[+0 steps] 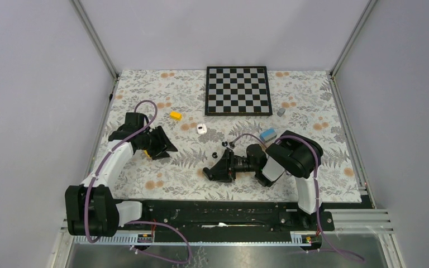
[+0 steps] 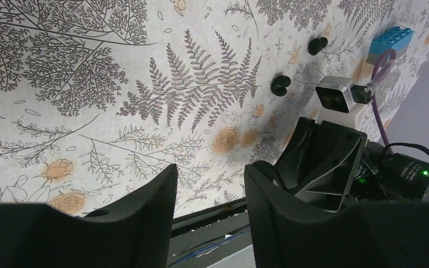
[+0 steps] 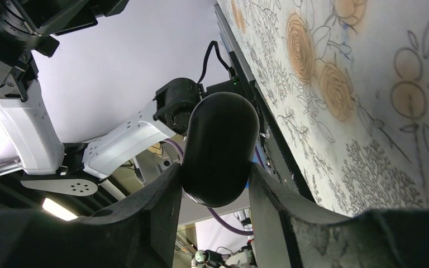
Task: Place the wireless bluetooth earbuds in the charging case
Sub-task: Adjust the charging case at the center of the board.
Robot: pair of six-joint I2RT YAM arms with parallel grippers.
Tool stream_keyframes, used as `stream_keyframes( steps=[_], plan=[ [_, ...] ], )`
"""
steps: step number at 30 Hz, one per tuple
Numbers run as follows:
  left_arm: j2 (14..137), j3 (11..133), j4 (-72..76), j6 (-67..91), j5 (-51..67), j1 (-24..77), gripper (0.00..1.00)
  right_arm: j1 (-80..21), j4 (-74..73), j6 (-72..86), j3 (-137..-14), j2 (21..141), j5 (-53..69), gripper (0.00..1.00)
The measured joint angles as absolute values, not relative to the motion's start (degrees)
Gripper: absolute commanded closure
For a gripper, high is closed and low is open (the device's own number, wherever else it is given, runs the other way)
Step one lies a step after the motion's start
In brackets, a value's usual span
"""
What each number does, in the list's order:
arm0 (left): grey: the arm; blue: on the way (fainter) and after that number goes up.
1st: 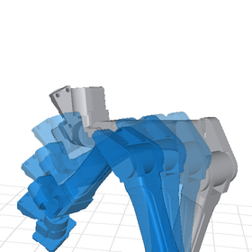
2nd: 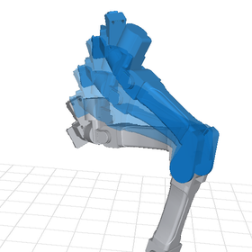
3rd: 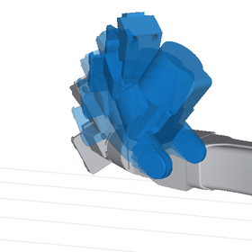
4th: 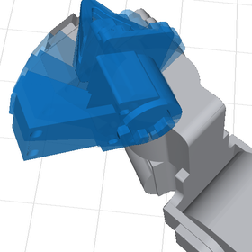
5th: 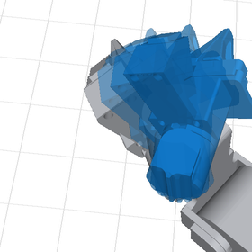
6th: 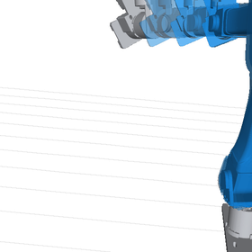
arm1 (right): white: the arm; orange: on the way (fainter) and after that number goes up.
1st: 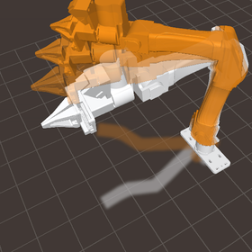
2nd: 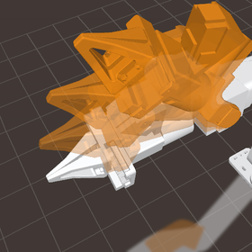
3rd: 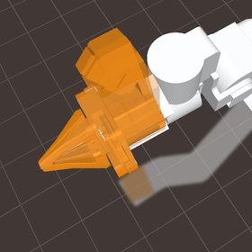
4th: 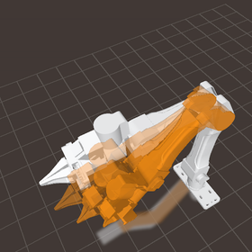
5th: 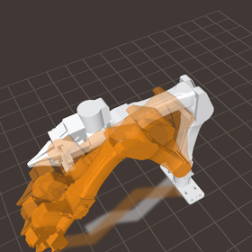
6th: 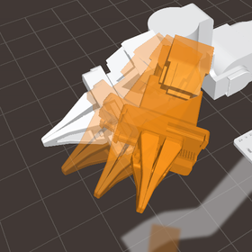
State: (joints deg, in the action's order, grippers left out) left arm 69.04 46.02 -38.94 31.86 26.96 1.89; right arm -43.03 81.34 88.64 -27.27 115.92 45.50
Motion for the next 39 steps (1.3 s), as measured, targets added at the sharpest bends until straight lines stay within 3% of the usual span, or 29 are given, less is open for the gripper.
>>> stream_keyframes(
  steps=[8, 21, 30, 39],
  plan=[
    [69.82, 44.31, -35.97, 31.86, 27.22, 3.55, 0.50, -42.63, 85.95, 89.84, -24.97, 116.86, 42.28, 0.64],
    [72.60, 39.35, -30.02, 36.03, 25.69, 14.63, 0.50, -42.59, 90.65, 90.13, -23.00, 120.84, 36.84, 0.58],
    [75.55, 38.46, -26.17, 38.96, 25.28, 22.65, 0.50, -42.59, 90.98, 89.91, -22.98, 120.84, 35.14, 0.39],
    [78.19, 38.48, -24.45, 39.53, 25.19, 23.38, 0.50, -42.59, 91.09, 89.58, -22.90, 120.16, 34.63, 0.37]
  ],
)
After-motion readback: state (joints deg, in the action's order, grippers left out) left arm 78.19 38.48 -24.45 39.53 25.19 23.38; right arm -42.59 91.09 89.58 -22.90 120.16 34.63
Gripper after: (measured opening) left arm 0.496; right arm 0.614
